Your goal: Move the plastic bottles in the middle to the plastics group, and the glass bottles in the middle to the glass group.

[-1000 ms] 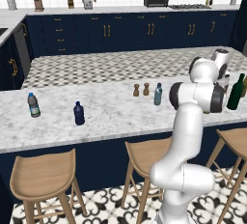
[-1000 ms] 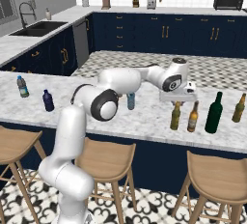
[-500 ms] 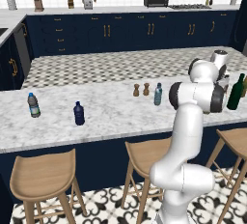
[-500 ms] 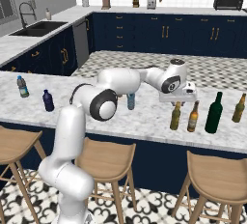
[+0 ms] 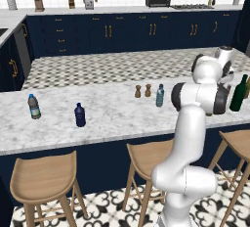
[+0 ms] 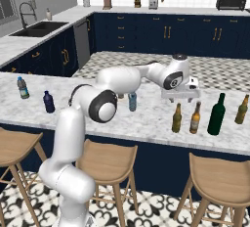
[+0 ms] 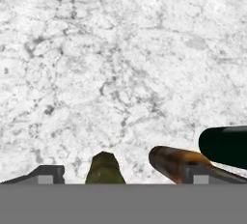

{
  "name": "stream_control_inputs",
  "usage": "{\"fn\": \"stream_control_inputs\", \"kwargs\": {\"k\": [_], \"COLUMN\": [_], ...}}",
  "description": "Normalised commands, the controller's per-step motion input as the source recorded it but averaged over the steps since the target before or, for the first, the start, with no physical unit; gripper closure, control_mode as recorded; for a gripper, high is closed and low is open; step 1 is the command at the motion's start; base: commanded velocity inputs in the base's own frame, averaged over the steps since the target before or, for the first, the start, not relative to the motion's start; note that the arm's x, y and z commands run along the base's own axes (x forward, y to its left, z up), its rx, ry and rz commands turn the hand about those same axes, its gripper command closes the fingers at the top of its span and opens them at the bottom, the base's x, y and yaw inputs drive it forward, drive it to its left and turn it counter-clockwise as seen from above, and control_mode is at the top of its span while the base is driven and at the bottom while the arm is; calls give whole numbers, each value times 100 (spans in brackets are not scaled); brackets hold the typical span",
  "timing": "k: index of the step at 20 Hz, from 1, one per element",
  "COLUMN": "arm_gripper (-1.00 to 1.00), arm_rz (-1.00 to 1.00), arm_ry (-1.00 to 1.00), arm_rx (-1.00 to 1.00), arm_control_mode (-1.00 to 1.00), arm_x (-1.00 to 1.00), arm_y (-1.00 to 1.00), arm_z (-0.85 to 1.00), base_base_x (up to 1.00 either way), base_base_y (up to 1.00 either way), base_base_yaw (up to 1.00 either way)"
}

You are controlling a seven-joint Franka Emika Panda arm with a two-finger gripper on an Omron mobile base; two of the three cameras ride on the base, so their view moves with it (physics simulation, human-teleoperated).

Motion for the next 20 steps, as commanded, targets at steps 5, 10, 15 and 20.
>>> {"fn": "stream_control_inputs", "kwargs": {"k": [5,10,15,20], "arm_gripper": [-100,-100,-100,-100], "arm_rz": [0,11,11,1], "arm_ry": [-11,0,0,0], "arm_rx": [0,-6,-15,-4], "arm_control_mode": [-100,-100,-100,-100], "arm_x": [-18,-26,-13,8], "arm_y": [35,87,100,100], "arm_z": [53,19,0,-4], "base_base_x": [0,0,0,0], "base_base_y": [0,0,0,0], "base_base_yaw": [0,0,0,0]}}
